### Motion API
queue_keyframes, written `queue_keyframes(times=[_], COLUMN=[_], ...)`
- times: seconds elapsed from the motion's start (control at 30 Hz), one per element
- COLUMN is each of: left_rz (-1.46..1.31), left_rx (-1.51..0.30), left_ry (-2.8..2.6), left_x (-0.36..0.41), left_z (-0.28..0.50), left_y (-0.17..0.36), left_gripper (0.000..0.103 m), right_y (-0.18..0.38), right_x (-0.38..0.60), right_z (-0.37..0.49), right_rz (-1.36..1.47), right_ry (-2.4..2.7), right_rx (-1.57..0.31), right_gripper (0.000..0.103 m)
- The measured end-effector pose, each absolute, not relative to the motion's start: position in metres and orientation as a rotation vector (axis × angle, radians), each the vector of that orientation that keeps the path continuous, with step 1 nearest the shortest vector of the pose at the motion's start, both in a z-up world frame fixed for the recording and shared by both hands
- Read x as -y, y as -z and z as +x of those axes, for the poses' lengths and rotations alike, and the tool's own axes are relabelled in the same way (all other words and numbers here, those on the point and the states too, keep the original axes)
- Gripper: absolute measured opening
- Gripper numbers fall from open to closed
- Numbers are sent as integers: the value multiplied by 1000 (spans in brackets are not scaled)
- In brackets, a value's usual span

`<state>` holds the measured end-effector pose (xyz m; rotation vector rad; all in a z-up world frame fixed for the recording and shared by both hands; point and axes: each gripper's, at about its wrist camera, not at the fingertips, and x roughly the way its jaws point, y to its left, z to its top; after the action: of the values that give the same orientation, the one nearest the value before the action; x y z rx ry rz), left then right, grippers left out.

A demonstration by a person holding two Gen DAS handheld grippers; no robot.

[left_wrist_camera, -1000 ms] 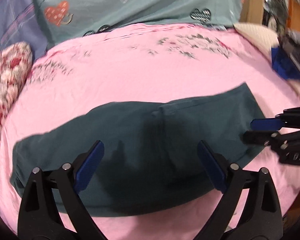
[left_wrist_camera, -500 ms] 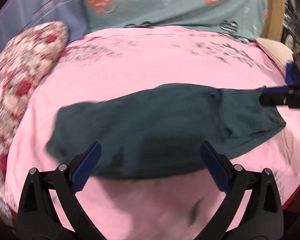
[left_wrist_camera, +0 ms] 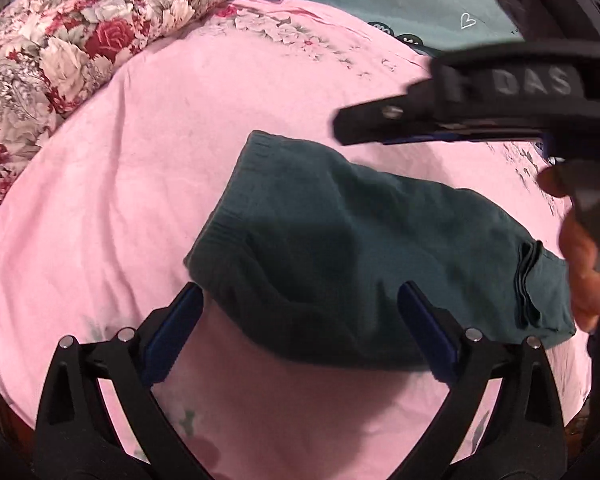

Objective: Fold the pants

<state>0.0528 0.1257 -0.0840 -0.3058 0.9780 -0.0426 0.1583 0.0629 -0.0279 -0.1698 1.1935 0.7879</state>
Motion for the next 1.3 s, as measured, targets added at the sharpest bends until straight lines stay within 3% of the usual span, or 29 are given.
queue_keyframes(times=[0.1, 0.17, 0.23, 0.27, 0.33, 0.37, 0.4, 0.47, 0.9, 1.3], left_rz=[-338, -332, -333, -338, -349, -363, -358, -354, -276, -65], left_rx=[-989, -979, -964, -961, -961, -965, -963, -963, -830, -701], left_ry=[55, 46, 23, 14, 6, 20, 18, 23, 62, 388], left_x=[-131, -129, -131, -133, -136, -136, -134, -130, -96, 47], left_z=[59, 59, 58, 58, 58, 57, 57, 57, 34, 10], left_y=[91, 93, 95, 98, 103, 105, 106, 106, 52, -35], left_gripper=[96, 88, 66, 47, 28, 25, 23, 19, 14, 14], right_y=[45, 54, 63, 68, 77, 77, 76, 67, -11, -86], right_x=[-86, -96, -107, -111, -112, -111, -109, -103, -42, 160], right_z=[168, 169, 170, 171, 169, 167, 166, 163, 141, 97], right_rz=[-202, -251, -306, -327, -359, -354, -339, -333, -175, 148], right_ry=[-824, -834, -841, -836, -843, -864, -880, -865, -896, -808], right_rx=[-1228, -1239, -1251, -1260, -1261, -1248, -1245, -1201, -1005, -749], right_gripper=[43, 43, 43, 43, 40, 24, 11, 1, 1, 1])
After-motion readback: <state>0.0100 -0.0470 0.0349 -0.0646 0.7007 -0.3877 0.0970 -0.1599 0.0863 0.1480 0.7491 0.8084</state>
